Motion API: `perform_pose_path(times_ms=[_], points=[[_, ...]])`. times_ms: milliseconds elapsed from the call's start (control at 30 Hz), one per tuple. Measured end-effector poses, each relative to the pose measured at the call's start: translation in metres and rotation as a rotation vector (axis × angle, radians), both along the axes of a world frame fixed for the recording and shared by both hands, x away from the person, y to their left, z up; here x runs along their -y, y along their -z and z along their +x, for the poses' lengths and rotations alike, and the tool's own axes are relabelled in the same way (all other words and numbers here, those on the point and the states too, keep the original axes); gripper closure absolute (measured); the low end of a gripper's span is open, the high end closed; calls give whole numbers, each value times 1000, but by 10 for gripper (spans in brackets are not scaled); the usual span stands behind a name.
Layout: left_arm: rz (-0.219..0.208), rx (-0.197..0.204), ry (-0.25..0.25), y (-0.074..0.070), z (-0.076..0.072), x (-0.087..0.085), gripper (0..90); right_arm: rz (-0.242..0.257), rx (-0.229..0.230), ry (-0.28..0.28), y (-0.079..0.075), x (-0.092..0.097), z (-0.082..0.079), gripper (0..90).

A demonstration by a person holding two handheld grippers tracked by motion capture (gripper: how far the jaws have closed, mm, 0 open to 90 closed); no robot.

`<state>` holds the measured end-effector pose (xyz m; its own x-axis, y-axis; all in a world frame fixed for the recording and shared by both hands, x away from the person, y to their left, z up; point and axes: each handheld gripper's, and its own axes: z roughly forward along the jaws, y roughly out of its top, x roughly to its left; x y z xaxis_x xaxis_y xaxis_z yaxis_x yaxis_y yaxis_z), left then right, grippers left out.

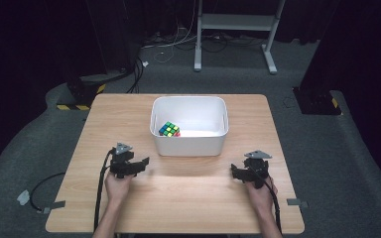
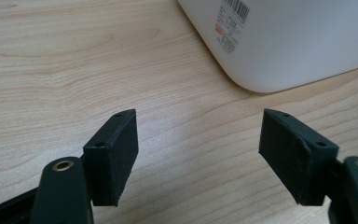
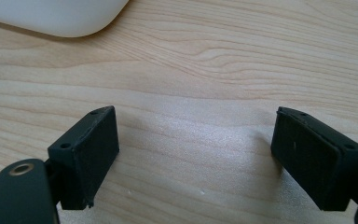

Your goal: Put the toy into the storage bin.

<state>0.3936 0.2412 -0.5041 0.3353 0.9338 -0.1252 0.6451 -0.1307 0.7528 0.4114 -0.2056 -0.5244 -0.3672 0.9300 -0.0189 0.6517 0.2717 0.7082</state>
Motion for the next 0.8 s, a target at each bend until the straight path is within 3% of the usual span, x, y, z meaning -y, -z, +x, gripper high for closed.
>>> perform_pose_path(times_ms=[800], points=[[61,-11,-42,13,7,-4,281,0,0,0,0,0,0,148]])
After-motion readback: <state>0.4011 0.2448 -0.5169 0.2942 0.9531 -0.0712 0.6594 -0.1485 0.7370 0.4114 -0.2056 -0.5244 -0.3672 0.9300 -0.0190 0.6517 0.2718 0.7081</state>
